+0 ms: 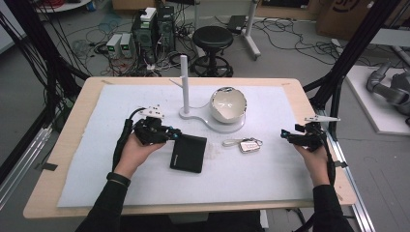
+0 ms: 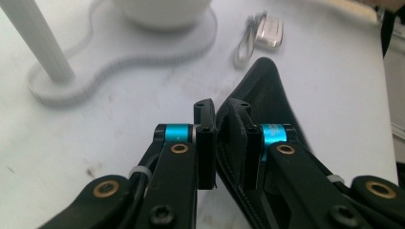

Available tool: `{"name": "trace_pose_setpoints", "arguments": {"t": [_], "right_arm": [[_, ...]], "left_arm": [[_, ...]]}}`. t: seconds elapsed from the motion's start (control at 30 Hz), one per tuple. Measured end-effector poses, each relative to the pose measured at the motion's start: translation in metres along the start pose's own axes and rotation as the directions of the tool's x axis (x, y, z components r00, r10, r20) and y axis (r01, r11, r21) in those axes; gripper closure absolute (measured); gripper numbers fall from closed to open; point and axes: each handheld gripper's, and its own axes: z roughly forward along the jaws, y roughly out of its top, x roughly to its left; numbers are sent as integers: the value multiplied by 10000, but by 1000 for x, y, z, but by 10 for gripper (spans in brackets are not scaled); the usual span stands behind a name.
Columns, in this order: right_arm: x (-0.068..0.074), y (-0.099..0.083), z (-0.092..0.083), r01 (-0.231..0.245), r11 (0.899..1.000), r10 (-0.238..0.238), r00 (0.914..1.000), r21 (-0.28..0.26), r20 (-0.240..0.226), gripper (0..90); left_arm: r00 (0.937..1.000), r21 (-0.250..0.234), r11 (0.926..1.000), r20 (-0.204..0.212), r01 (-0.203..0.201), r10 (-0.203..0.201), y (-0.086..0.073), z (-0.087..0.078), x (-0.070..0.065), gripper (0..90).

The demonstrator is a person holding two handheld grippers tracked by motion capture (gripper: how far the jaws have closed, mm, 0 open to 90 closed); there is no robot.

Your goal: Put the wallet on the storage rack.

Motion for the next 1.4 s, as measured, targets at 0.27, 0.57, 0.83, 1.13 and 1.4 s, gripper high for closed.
{"name": "trace_pose_setpoints", "arguments": {"t": [0.27, 0.57, 0.83, 1.13, 1.4], "right_arm": [[0, 0, 0, 19, 10000, -19, 10000, -40, 8, 275], [-1, 0, -1, -5, 10000, 4, 10000, -94, -32, 276], [-1, 0, -1, -49, 10000, 49, 10000, -57, -63, 276], [-2, 0, -2, -112, 9999, 111, 9999, -64, -123, 276], [-2, -3, -6, -95, 9999, 93, 9998, -139, -164, 276]], "left_arm": [[9937, -750, 9928, -689, -936, 885, 34, -11, -22, 823], [9871, -1007, 9830, -606, -1534, 1479, 73, -1, -31, 823], [9933, -1500, 9825, -509, -1107, 1042, 89, 16, -20, 823], [9942, -2130, 9719, -607, -1001, 891, 119, 35, -10, 824], [9936, -2756, 9580, -996, -791, 534, 136, 52, 4, 824]]}}
